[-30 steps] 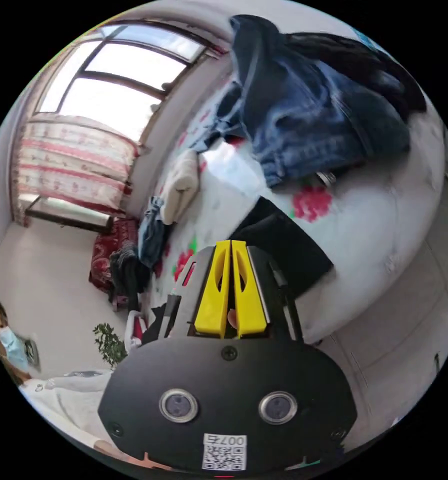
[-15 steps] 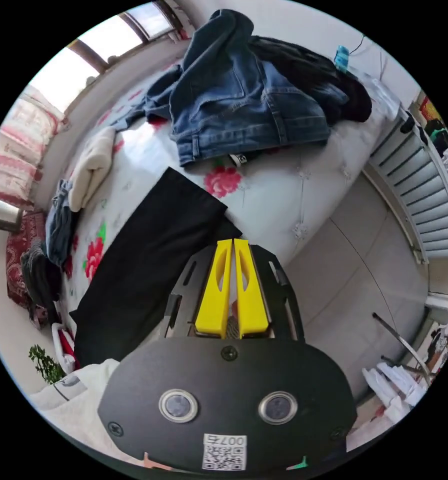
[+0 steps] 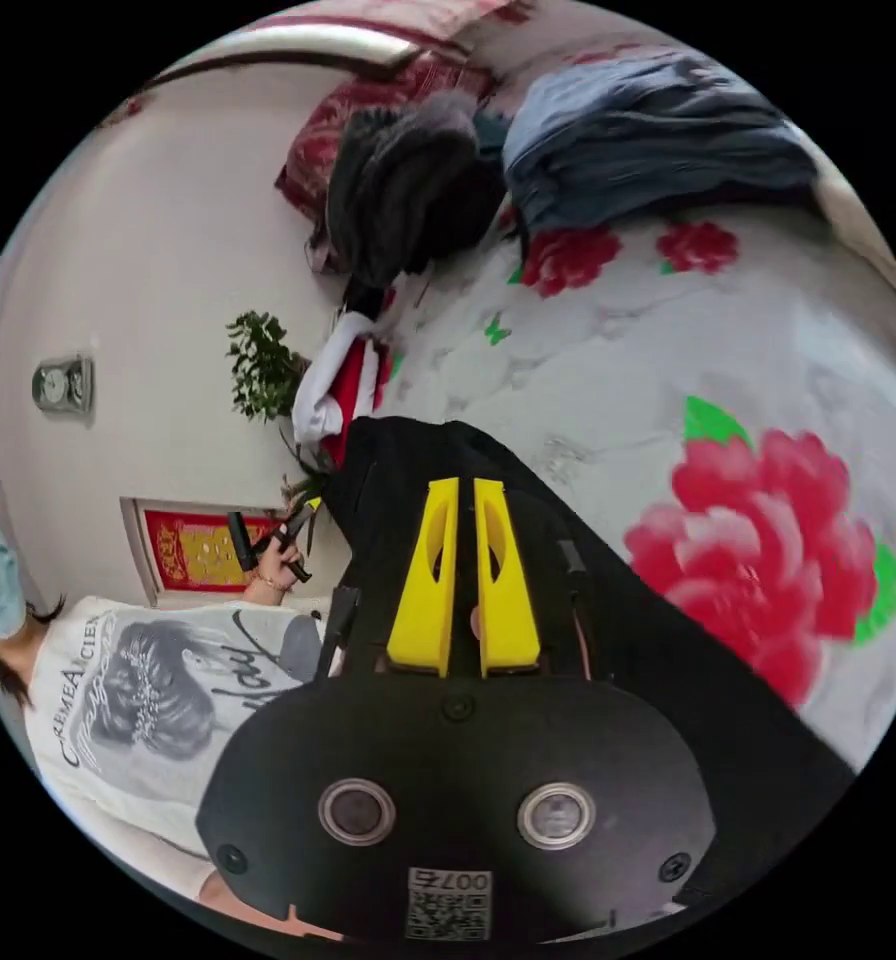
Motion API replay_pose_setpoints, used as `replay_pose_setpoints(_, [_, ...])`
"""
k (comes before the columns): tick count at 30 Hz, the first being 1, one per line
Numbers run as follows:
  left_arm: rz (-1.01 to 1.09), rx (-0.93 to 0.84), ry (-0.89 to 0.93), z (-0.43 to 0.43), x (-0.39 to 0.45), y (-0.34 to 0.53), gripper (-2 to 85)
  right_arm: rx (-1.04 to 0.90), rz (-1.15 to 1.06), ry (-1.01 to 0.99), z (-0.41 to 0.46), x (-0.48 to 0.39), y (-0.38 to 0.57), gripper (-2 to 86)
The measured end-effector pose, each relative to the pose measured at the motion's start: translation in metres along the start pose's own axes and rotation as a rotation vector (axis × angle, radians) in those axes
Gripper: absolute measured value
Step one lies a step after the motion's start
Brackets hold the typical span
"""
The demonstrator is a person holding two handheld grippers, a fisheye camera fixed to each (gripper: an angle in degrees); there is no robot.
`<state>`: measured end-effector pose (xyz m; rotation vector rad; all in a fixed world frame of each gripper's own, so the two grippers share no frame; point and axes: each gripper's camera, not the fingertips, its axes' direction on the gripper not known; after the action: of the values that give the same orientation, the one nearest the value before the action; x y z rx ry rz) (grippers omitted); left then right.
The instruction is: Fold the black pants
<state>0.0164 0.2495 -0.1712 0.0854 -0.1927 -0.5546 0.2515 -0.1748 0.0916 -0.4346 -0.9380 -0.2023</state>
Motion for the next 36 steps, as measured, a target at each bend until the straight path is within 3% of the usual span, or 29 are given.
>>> replay_pose_setpoints(4, [0.12,-0.064,-0.1,0.031,0.031,-0.005,-0.9,-0.2,0.125,-0.081,0.045,0.02,-0.072,7.5])
replay_pose_setpoints(7, [0.066,-0.118,-0.116,0.056,0.025,-0.001,-0.9,-0.373,0.283,-0.212,0.076,0.046,-0.1,7.5])
replay_pose_setpoints(12, [0.052,-0.087,-0.074,0.067,0.016,0.003,-1.0,-0.404,0.443,-0.244,0.078,0.086,-0.131,2.9])
replay_pose_setpoints(19, [0.052,-0.11,-0.036,0.073,0.009,-0.005,-1.0,-0.381,0.388,-0.274,0.047,0.111,-0.145,0.2])
replay_pose_setpoints(25, [0.059,-0.097,-0.054,0.073,0.015,-0.007,-1.0,-0.166,0.292,-0.234,0.006,0.109,-0.122,-0.1])
replay_pose_setpoints(30, [-0.01,-0.078,0.002,0.071,0.007,-0.007,-1.0,0.255,0.28,-0.467,-0.08,0.135,-0.027,0.1])
replay_pose_setpoints(36, [-0.106,-0.076,0.062,0.073,-0.005,-0.012,-1.0,0.605,0.405,-0.218,-0.155,0.157,0.166,0.7])
